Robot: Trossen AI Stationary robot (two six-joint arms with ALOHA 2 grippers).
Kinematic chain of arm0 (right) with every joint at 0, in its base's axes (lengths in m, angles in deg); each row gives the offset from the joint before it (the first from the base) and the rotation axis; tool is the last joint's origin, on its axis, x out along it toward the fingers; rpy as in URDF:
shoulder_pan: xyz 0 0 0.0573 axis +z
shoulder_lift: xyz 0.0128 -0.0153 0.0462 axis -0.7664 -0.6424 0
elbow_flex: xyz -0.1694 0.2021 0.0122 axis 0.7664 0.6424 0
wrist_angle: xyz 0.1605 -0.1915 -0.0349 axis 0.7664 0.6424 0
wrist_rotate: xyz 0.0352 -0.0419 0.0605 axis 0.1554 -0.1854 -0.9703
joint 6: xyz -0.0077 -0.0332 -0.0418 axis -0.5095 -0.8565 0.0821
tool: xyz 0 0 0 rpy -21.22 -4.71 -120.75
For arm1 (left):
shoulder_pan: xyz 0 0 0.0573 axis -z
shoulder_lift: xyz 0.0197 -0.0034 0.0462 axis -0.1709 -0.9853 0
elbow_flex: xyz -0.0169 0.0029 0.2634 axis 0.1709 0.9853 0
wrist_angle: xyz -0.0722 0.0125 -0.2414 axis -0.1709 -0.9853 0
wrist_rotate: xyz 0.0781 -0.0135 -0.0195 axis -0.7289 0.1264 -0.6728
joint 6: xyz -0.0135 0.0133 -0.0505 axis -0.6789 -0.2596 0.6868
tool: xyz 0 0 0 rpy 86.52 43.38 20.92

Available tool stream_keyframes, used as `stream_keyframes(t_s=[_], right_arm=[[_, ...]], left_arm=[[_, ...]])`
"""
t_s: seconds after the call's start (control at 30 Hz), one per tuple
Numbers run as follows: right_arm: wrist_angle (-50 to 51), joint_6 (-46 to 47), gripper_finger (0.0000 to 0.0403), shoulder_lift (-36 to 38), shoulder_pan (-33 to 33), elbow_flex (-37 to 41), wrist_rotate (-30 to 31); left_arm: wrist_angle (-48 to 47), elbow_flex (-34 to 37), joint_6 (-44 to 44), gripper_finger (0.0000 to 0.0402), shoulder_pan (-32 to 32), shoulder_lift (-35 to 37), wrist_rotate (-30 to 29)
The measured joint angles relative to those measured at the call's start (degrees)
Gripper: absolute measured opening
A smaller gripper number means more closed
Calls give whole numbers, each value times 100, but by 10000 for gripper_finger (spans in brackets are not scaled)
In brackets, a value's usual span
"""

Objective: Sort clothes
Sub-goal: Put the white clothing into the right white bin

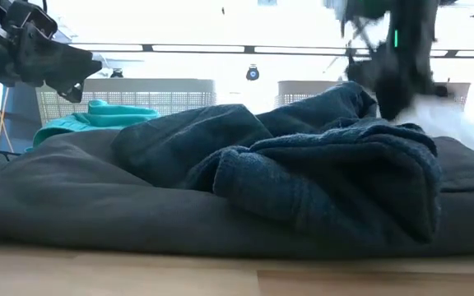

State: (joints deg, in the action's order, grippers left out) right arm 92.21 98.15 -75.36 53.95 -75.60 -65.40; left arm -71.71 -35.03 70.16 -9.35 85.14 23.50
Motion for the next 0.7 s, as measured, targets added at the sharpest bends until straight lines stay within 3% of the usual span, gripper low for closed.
stream_keyframes(t_s=[0.23, 0.3, 0.5, 0.6, 0.7], right_arm=[[626, -873, 7, 1311, -57, -2256, 396], [428, -1391, 9, 1460, -57, -3033, 917], [-213, -3295, 4, 1413, -194, -5241, 3370], [-175, -4136, 3, 1287, -557, -5926, 3834], [158, -4421, 3, 1192, -1116, -6209, 3843]], left_arm=[[7, 0, 151, 102, 2, 0, 0], [12, 0, 154, 102, 1, 1, 0], [36, 0, 157, 102, 0, 0, 0], [36, 0, 157, 102, 2, 0, 0], [36, 0, 159, 102, 1, 1, 0]])
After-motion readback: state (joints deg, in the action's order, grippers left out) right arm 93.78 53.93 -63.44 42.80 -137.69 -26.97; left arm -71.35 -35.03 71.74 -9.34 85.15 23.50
